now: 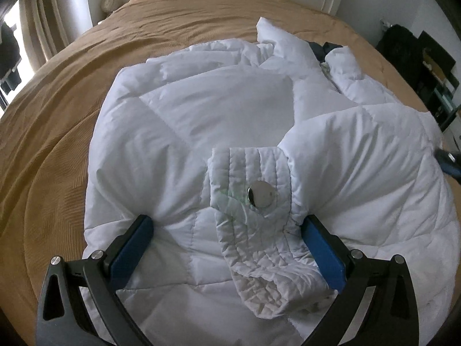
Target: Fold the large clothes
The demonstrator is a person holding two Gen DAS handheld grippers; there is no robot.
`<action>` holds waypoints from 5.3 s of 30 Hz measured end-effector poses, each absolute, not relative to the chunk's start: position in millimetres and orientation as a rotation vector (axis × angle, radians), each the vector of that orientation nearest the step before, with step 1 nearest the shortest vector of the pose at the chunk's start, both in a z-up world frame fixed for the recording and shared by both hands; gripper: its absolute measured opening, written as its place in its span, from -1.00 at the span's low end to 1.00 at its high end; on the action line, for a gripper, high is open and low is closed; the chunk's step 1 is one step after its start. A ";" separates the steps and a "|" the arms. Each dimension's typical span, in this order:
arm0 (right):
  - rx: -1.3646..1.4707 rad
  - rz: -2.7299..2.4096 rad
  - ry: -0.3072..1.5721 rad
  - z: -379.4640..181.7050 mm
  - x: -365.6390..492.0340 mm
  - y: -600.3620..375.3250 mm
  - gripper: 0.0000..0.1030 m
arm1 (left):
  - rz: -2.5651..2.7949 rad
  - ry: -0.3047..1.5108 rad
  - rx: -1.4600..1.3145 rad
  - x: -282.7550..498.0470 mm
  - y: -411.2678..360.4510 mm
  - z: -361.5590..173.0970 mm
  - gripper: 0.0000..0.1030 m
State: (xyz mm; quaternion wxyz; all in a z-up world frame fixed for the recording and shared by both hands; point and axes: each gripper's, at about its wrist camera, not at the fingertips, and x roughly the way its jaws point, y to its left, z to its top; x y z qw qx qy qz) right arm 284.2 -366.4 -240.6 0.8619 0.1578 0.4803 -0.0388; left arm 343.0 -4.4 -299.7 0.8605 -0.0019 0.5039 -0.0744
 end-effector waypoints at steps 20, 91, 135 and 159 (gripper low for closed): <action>0.162 -0.081 0.969 -216.2 272.9 -339.3 0.18 | -0.125 1.035 0.042 338.5 -12.0 -304.2 1.00; 0.550 0.152 1.188 -277.2 12.2 -429.9 -0.16 | -0.202 1.200 -0.273 149.3 163.8 -300.6 0.16; 0.547 0.478 0.839 -132.4 20.3 -440.1 -0.78 | -0.463 0.951 -0.097 156.0 136.1 -154.1 -0.55; 1.029 0.060 0.956 -293.7 351.1 -497.7 -0.66 | 0.007 1.167 -0.387 483.4 85.0 -301.8 -0.46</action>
